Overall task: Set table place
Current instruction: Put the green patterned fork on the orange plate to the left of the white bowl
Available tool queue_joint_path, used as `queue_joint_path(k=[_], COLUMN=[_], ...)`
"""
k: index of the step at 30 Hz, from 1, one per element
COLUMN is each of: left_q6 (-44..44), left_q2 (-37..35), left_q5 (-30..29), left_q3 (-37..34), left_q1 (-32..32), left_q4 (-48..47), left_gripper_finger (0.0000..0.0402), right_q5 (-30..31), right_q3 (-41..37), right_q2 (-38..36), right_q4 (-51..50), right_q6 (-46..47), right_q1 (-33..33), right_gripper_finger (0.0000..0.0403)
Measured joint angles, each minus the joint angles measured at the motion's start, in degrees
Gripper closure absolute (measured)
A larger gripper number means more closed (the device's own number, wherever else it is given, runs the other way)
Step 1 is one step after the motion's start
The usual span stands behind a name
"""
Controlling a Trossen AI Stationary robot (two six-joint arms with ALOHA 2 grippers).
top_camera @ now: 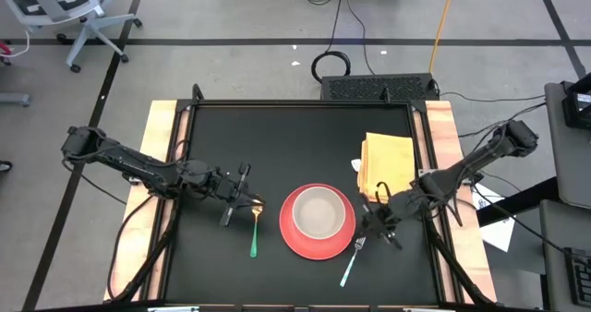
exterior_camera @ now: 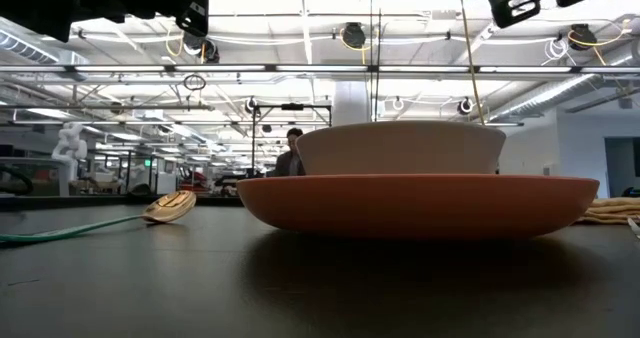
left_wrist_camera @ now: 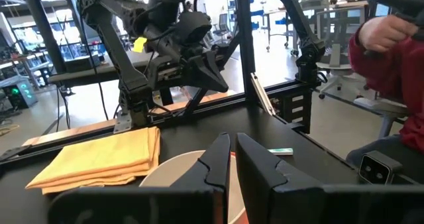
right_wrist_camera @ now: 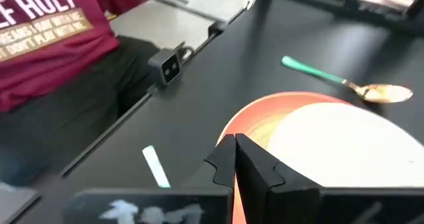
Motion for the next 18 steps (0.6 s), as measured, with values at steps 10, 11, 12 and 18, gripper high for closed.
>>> queue_joint_path(k=[10, 11, 12, 18], left_q6=[0.0, 0.0, 0.0, 0.3], left_q2=[0.0, 0.0, 0.0, 0.0], left_q5=[0.0, 0.0, -0.1, -0.5], left_q3=[0.0, 0.0, 0.0, 0.0], left_q1=[0.0, 0.0, 0.0, 0.0], left_q4=[0.2, 0.4, 0.8, 1.4], left_gripper_finger=[0.0371, 0.0371, 0.0371, 0.0371], right_q5=[-0.5, -0.6, -0.7, -3.7], right_q3=[5.3, 5.9, 6.5, 10.5], right_q2=[1.0, 1.4, 1.9, 8.7], right_q4=[-13.4, -13.8, -13.9, -17.1], right_q6=[2.7, 2.4, 2.3, 5.7], right_q1=[2.3, 3.0, 3.7, 6.1], right_gripper_finger=[0.0403, 0.0403, 0.0403, 0.0403])
